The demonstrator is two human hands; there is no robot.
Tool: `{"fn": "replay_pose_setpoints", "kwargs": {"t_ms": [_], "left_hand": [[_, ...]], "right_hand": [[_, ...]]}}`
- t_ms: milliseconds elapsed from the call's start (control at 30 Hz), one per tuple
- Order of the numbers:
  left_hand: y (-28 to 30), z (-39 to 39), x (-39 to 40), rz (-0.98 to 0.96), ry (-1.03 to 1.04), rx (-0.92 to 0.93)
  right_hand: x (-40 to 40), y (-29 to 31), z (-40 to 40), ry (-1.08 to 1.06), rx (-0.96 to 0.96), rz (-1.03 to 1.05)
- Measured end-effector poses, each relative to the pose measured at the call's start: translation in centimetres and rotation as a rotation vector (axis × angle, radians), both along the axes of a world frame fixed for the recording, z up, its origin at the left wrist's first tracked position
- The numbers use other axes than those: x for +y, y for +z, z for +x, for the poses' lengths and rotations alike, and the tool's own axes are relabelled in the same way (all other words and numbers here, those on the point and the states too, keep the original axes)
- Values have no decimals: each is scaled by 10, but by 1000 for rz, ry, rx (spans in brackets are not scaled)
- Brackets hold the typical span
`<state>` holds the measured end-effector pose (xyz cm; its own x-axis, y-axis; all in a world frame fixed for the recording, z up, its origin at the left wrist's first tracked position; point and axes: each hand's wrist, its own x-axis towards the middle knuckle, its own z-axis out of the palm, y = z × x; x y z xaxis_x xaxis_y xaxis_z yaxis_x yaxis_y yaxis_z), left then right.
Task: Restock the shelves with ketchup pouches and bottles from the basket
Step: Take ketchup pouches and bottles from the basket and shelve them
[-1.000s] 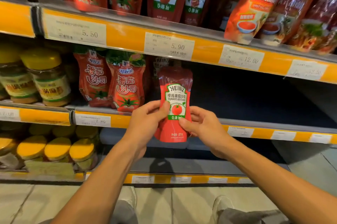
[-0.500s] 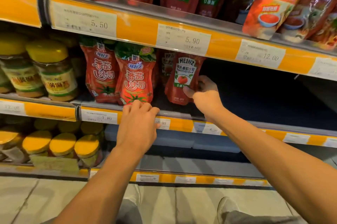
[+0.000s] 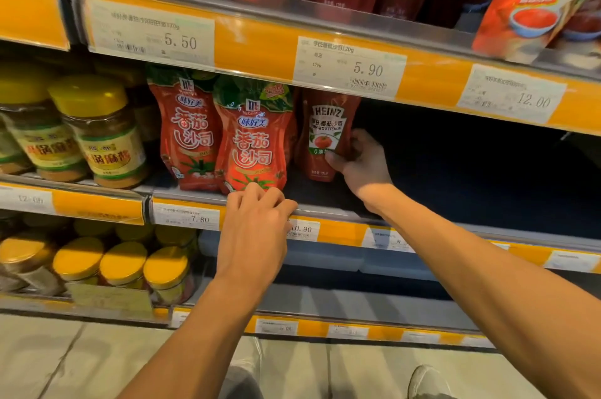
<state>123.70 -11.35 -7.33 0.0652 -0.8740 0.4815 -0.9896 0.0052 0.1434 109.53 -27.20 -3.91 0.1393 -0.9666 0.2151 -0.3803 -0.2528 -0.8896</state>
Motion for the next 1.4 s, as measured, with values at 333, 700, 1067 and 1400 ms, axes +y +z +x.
{"fn": "replay_pose_setpoints", "kwargs": {"t_ms": [333,700,1067,1400], "left_hand": [[0,-3,0,-14,19,29],[1,-6,6,13,13,43],[39,-49,47,191,0,487],[128,-171,103,306,-243,623]], "right_hand": [[4,-7,13,88,-12,27],[6,-7,17,59,104,5],[107,8,-82,-24,80,91],[250,101,-244,-174,162,100]]}}
